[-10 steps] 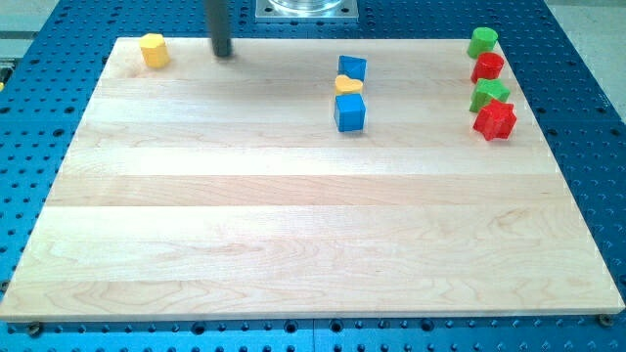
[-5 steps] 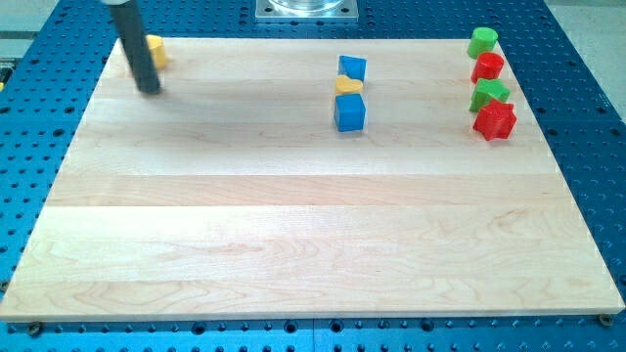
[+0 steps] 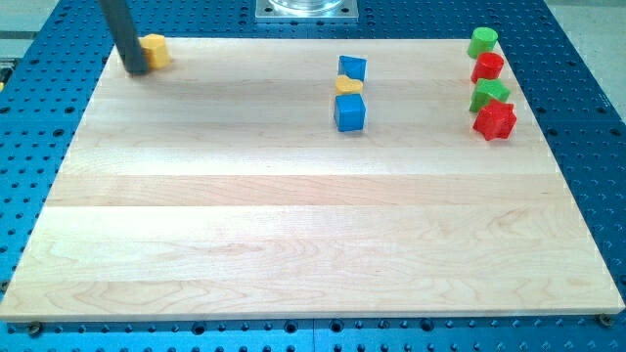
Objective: Place the hexagon bottom left side of the cube
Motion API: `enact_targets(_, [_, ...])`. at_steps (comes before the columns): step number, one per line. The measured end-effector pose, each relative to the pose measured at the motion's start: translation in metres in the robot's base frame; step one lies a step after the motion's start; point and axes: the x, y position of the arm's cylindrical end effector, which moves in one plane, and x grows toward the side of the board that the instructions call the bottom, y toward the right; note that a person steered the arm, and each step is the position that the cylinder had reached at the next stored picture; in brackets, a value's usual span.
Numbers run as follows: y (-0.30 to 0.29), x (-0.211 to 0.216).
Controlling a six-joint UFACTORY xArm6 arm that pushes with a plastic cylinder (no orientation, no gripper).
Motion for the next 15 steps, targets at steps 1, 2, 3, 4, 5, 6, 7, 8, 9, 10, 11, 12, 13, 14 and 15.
enact_targets(1, [0.033, -0.015])
enact_targets(2, [0.029, -0.015])
enact_targets(3, [0.016, -0.015])
enact_targets(4, [0.0, -0.05])
enact_targets(5, [0.003, -0.06])
enact_targets(6, [0.005, -0.062])
enact_targets(7, [0.041, -0.062])
enact_targets(8, [0.091, -0.061])
enact_targets(9, [0.124, -0.061])
enact_targets(10, [0.143, -0.061])
enact_targets(11, [0.116, -0.054])
enact_targets(12, [0.111, -0.045])
enact_targets(13, [0.124, -0.019])
enact_targets(14, [0.12, 0.025])
enact_targets(15, [0.109, 0.076])
